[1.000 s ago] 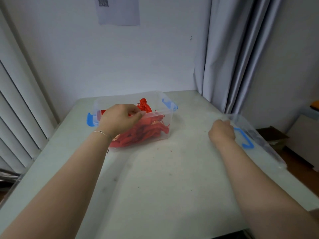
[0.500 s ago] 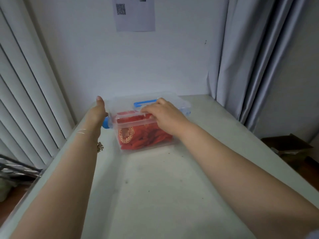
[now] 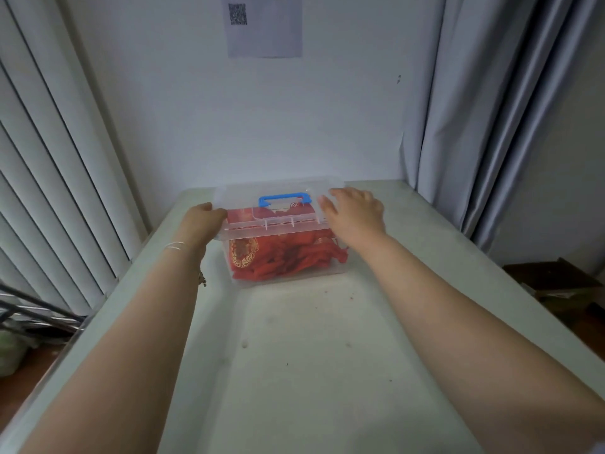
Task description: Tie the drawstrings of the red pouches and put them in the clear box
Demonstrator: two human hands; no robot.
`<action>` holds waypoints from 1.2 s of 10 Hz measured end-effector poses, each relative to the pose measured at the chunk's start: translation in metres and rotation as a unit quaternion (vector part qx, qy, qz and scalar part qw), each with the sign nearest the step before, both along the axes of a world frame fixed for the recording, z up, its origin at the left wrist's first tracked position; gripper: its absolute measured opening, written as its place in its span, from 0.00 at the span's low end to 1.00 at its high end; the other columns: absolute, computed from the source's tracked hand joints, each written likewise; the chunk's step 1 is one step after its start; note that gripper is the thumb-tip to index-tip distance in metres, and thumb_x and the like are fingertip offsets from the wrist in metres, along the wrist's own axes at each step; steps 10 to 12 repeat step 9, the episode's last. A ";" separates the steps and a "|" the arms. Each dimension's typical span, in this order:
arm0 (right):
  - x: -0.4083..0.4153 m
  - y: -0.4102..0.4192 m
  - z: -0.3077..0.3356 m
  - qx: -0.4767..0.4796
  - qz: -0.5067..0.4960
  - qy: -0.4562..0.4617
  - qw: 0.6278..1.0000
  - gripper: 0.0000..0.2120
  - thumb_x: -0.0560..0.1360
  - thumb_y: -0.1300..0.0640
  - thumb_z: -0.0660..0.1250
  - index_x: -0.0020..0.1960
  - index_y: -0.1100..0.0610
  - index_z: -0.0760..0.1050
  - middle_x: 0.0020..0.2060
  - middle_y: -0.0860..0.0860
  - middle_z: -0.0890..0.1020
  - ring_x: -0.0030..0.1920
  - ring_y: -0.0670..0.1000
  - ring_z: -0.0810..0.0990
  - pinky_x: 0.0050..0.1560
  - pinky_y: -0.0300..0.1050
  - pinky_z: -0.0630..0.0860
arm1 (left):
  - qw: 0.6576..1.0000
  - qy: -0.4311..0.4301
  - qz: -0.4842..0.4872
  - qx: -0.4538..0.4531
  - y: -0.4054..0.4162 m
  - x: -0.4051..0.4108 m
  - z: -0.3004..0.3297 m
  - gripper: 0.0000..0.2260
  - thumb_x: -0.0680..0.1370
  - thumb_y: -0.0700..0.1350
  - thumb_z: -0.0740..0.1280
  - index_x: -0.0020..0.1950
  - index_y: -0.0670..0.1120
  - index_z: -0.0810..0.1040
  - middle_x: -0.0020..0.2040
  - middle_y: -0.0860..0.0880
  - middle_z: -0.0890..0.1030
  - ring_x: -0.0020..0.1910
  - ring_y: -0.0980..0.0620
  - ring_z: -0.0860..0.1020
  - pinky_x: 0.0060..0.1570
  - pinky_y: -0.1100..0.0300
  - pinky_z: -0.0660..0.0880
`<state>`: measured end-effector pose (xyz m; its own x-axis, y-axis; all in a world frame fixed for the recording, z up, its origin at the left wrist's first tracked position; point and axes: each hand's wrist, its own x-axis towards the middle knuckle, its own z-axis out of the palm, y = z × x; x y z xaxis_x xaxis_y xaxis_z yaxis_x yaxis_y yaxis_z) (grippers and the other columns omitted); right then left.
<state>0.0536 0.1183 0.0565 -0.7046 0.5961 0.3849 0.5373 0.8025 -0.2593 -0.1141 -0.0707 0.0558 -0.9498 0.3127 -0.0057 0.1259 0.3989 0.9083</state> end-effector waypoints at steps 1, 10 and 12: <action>0.008 0.031 -0.004 -0.131 0.001 0.010 0.991 0.26 0.79 0.39 0.51 0.70 0.53 0.67 0.69 0.51 0.71 0.69 0.56 0.68 0.68 0.54 0.64 | 0.999 -0.016 0.014 0.032 0.003 -0.008 -0.003 0.23 0.76 0.45 0.63 0.71 0.47 0.69 0.68 0.44 0.72 0.58 0.43 0.74 0.55 0.54 0.73; 0.015 0.034 -0.007 -0.332 0.063 0.166 0.926 0.16 0.81 0.50 0.55 0.63 0.57 0.71 0.57 0.57 0.75 0.58 0.56 0.74 0.54 0.47 0.67 | 0.983 0.123 0.053 0.121 0.015 -0.006 -0.009 0.14 0.75 0.37 0.62 0.60 0.43 0.78 0.56 0.46 0.81 0.51 0.47 0.78 0.52 0.58 0.73; 0.015 0.034 -0.007 -0.332 0.063 0.166 0.926 0.16 0.81 0.50 0.55 0.63 0.57 0.71 0.57 0.57 0.75 0.58 0.56 0.74 0.54 0.47 0.67 | 0.983 0.123 0.053 0.121 0.015 -0.006 -0.009 0.14 0.75 0.37 0.62 0.60 0.43 0.78 0.56 0.46 0.81 0.51 0.47 0.78 0.52 0.58 0.73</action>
